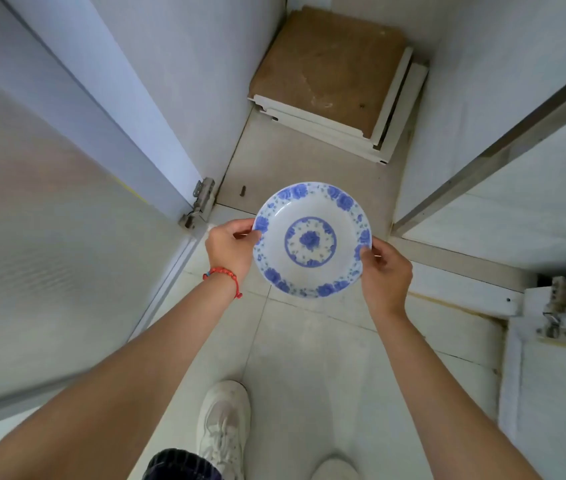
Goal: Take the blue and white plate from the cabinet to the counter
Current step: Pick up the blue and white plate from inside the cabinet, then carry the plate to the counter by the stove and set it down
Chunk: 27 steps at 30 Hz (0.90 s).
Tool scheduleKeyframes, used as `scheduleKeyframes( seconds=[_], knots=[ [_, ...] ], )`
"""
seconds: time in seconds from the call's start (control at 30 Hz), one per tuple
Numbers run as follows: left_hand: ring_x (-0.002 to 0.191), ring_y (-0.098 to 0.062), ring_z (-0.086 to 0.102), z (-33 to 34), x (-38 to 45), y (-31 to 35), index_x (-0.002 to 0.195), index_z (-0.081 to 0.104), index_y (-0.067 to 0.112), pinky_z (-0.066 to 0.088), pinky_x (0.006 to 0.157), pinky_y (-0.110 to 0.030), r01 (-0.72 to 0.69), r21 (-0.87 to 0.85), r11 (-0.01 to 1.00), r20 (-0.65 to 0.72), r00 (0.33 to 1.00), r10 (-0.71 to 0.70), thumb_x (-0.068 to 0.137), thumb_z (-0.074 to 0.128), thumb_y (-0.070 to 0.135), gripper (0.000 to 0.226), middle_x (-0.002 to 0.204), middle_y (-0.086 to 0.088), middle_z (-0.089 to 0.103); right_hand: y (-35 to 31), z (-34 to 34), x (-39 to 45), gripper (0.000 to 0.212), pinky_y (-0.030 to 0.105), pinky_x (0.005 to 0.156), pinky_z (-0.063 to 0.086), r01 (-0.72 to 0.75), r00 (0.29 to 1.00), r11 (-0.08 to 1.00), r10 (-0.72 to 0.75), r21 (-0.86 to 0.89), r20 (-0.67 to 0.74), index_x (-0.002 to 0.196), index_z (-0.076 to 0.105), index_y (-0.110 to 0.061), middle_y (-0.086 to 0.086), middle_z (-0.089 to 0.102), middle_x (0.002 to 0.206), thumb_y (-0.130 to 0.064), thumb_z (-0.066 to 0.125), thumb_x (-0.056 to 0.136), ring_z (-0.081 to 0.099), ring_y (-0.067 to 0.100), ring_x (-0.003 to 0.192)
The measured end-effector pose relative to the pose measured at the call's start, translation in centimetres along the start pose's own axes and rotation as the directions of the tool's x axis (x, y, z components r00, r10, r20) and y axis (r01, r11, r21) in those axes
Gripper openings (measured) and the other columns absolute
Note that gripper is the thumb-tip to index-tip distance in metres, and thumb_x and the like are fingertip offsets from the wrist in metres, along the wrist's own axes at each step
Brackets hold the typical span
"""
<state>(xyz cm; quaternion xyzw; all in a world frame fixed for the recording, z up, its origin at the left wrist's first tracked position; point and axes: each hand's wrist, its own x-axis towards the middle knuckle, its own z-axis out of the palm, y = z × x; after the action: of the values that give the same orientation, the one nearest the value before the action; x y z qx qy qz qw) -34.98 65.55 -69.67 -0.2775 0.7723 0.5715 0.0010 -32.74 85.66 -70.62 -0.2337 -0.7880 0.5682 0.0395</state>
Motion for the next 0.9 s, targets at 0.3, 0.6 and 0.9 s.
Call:
scheduleKeyframes(
  seconds=[0.3, 0.6, 0.9],
  knots=[
    [0.063, 0.013, 0.06, -6.1, -9.2, 5.6, 0.089, 0.07, 0.02, 0.045, 0.06, -0.001, -0.043, 0.025, 0.999, -0.014, 0.999, 0.043, 0.077, 0.056, -0.004, 0.03, 0.078, 0.008, 0.067, -8.9, -5.6, -7.5, 0.018, 0.023, 0.069, 0.054, -0.048, 0.997, 0.999, 0.047, 0.014, 0.055, 0.1, 0.066, -0.003, 0.009, 0.069, 0.091, -0.005, 0.056, 0.086, 0.064, 0.021, 0.078],
    [0.061, 0.012, 0.061, -12.0, -18.4, 17.7, 0.071, 0.066, 0.044, 0.043, 0.053, -0.001, -0.056, -0.019, 0.998, -0.073, 0.996, 0.054, 0.077, 0.061, 0.0, 0.045, 0.065, 0.03, 0.065, -20.3, -12.6, -13.6, 0.019, 0.018, 0.064, 0.054, -0.093, 0.994, 0.996, 0.093, -0.005, 0.059, 0.096, 0.07, -0.013, 0.001, 0.072, 0.085, -0.009, 0.054, 0.086, 0.066, 0.003, 0.074],
    [0.069, 0.008, 0.064, -19.3, -29.4, 27.2, 0.094, 0.069, 0.012, 0.048, 0.059, -0.003, -0.018, -0.047, 0.999, -0.108, 0.994, 0.013, 0.078, 0.063, 0.0, 0.021, 0.082, 0.006, 0.068, -31.9, -20.2, -20.9, 0.019, 0.012, 0.059, 0.052, -0.114, 0.986, 0.993, 0.117, -0.031, 0.12, 0.097, 0.07, -0.018, -0.01, 0.07, 0.08, -0.012, 0.055, 0.086, 0.065, 0.002, 0.074]
  ],
)
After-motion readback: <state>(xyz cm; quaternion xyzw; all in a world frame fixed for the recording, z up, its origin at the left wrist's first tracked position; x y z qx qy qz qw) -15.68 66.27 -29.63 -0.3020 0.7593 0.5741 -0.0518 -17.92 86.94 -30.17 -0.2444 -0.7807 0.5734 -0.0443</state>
